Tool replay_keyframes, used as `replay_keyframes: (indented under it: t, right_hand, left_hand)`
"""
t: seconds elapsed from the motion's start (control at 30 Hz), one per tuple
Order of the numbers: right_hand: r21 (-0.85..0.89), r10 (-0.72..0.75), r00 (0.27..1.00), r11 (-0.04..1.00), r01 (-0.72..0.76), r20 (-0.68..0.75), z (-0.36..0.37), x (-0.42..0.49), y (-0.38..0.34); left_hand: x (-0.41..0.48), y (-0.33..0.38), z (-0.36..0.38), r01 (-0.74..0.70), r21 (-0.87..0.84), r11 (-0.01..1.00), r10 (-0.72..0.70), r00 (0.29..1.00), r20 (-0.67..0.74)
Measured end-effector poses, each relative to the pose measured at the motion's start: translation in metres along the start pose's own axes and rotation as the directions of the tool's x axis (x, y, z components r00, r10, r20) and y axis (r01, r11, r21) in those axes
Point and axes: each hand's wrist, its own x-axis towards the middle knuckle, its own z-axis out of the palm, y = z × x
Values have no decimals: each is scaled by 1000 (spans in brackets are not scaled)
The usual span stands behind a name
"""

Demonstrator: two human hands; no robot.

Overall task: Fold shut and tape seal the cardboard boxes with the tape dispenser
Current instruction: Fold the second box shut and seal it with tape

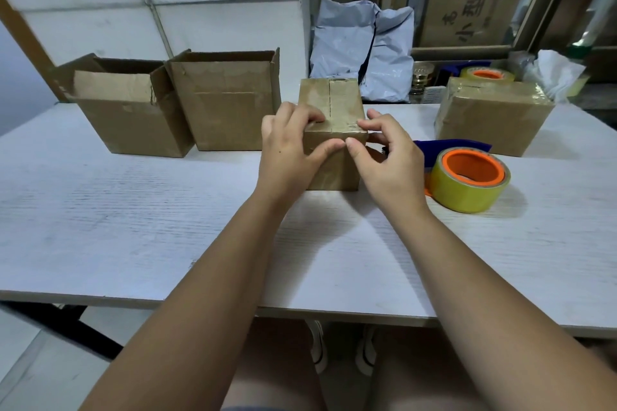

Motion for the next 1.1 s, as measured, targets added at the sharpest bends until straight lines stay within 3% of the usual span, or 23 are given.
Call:
replay_keyframes:
  t: [0.13,0.3,0.47,0.57,0.7,0.8,0.93,1.03,1.1]
  right_hand:
    - [9,6,1000,1000,-6,3,1,1,2]
    - [2,26,1000,1000,-26,11,1,1,0]
    - [-107,-32,999,994,30,-20,5,0,-6]
    - [-152,-41,999,988,35,-34,6,-1,-9]
    - [-161,-40,999,986,35,-32,4,1,-10]
    - [-181,-19,1000,983,17,-12,-1,2,-9]
    - [-181,14,1000,984,-10,22,-7,2,-12]
    - [-193,32,996,981,-15,83,-11,-2,-18]
    - [-179,47,990,984,-22,135,-16,-7,-21]
  left_hand:
    - [5,-5,-6,49,-44,998,-45,996,73]
    - [9,-12,-18,-36,-142,989,56,989,140]
    - [9,-14,-14,19,-172,985,7,989,149]
    - [5,-15,-15,117,-315,942,-63,983,175]
    - [-4,-5,-9,147,-364,920,-137,989,52]
    - [-6,1,-7,295,-495,817,-320,947,35]
    - [-5,4,-7,388,-595,704,-391,911,130]
    - [-2,4,-9,500,-677,541,-548,819,167]
    - [-1,3,-14,522,-644,559,-574,804,154]
